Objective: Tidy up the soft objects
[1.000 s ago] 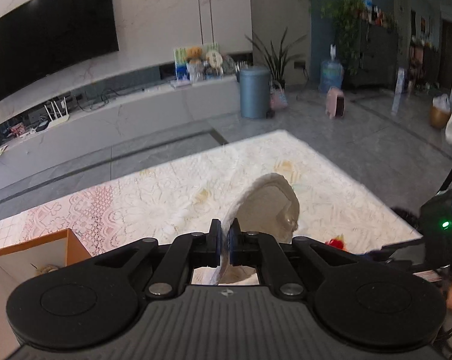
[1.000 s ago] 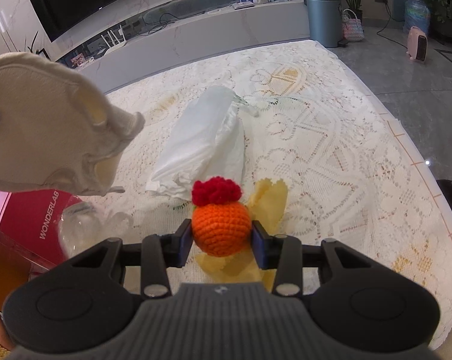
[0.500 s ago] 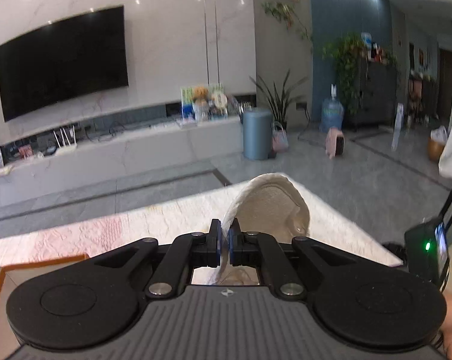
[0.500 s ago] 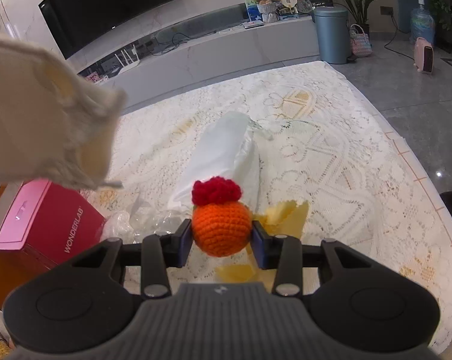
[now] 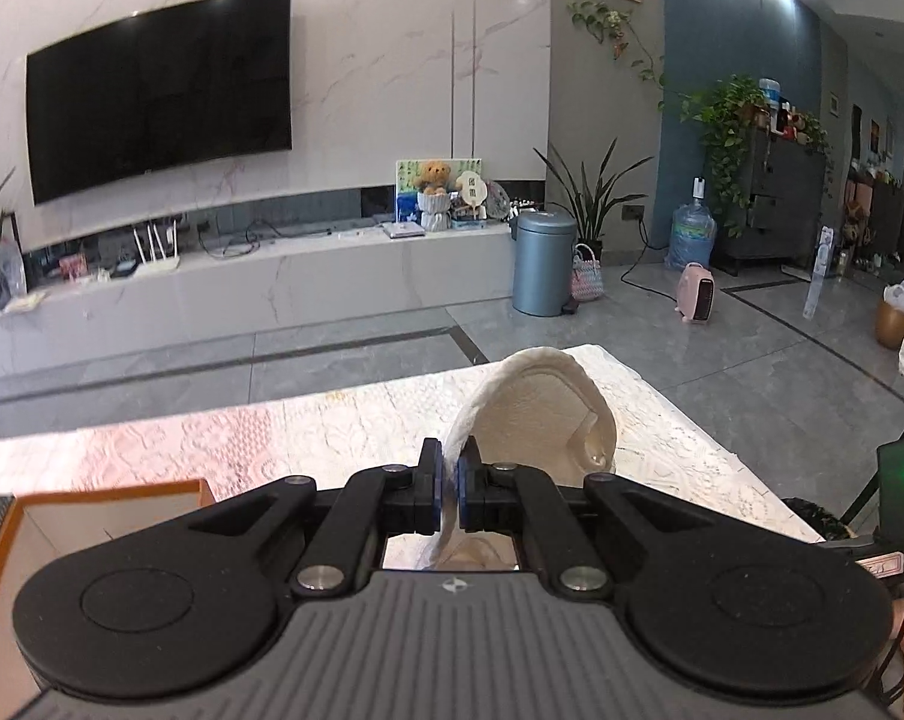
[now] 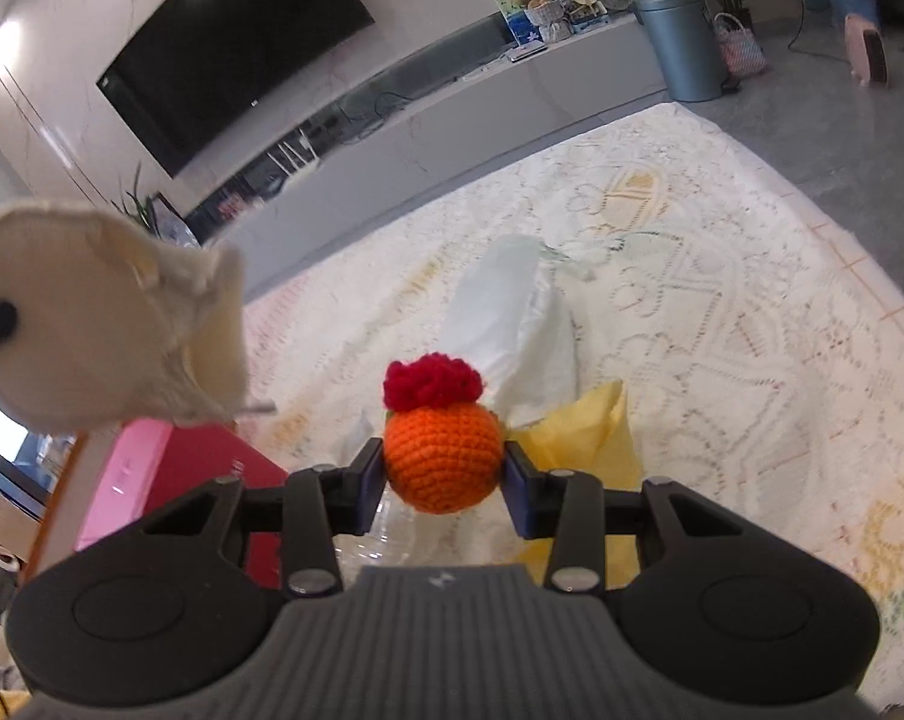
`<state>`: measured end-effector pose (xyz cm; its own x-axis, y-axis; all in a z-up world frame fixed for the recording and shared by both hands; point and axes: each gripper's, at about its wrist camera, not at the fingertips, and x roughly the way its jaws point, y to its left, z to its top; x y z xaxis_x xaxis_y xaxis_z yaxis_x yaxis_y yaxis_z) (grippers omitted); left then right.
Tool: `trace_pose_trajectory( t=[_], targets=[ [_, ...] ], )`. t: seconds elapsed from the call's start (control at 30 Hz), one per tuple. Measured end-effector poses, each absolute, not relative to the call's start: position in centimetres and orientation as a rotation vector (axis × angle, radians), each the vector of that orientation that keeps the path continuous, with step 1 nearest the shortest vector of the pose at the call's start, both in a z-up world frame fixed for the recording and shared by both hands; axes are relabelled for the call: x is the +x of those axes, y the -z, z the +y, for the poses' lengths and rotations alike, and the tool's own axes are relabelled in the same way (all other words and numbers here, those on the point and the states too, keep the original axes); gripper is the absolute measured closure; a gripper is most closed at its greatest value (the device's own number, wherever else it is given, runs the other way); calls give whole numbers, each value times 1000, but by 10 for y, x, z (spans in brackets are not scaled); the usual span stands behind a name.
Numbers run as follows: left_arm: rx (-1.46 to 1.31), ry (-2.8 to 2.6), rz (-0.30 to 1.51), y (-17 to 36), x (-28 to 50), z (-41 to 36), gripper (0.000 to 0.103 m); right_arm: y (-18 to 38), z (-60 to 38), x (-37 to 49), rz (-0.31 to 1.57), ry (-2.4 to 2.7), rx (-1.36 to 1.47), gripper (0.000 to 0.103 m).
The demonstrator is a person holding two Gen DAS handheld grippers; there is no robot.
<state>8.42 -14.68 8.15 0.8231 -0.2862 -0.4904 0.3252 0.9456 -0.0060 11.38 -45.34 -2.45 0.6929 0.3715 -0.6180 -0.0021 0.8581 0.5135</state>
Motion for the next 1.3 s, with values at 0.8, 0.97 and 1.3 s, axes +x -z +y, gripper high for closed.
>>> trace_pose_trajectory(
  t=[0.8, 0.97, 1.3],
  targets=[
    [1, 283, 547, -70, 90, -110, 98, 33, -409, 131, 913, -147, 227, 62],
    [27, 262, 507, -76, 85, -112, 98, 52, -396, 145, 980, -113, 150, 63],
    [22, 280, 508, -78, 83, -112, 98, 41, -393, 145, 938, -107, 154, 68]
  ],
)
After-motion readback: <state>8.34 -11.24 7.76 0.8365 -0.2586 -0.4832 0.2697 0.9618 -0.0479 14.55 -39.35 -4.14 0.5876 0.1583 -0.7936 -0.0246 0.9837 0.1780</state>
